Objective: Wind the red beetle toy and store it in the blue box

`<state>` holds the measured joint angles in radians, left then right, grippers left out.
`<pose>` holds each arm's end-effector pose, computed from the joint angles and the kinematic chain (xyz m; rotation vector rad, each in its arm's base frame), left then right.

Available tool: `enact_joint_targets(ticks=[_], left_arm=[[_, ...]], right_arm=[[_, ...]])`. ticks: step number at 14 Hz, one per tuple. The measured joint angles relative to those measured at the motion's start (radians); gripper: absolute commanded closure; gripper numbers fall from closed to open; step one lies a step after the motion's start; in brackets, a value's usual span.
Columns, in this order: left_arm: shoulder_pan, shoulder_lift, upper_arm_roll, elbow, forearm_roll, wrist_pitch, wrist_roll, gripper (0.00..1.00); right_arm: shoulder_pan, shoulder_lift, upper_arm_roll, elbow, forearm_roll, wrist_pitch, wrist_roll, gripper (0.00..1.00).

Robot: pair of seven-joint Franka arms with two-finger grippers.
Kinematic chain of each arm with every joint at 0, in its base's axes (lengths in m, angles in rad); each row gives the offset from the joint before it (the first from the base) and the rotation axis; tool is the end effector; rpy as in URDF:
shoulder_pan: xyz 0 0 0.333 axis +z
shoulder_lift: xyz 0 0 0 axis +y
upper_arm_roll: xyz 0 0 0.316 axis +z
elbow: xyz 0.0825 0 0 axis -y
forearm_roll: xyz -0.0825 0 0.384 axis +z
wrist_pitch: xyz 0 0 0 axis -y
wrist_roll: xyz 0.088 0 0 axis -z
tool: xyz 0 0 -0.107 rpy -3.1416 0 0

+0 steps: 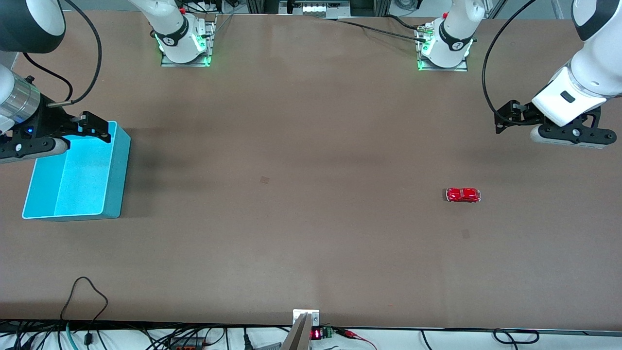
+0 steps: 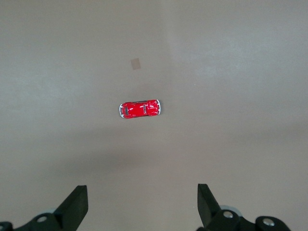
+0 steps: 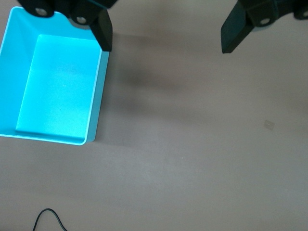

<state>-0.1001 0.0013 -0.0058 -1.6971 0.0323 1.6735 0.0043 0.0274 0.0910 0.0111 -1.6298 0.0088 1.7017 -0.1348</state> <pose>0.5568 -0.0560 0.5727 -3.1030 0.1769 0.0361 0.5884 0.0232 0.5557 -3.1193 -0.2690 0.0291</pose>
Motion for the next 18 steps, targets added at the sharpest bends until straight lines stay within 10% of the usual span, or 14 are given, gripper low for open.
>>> enact_joint_targets(ticks=[18], left_arm=[[-0.02,0.036,-0.01,0.0,0.0,-0.212,0.018,0.0]], right_arm=[[0.0,0.005,-0.002,-0.001,0.0,0.0,0.0,0.0]])
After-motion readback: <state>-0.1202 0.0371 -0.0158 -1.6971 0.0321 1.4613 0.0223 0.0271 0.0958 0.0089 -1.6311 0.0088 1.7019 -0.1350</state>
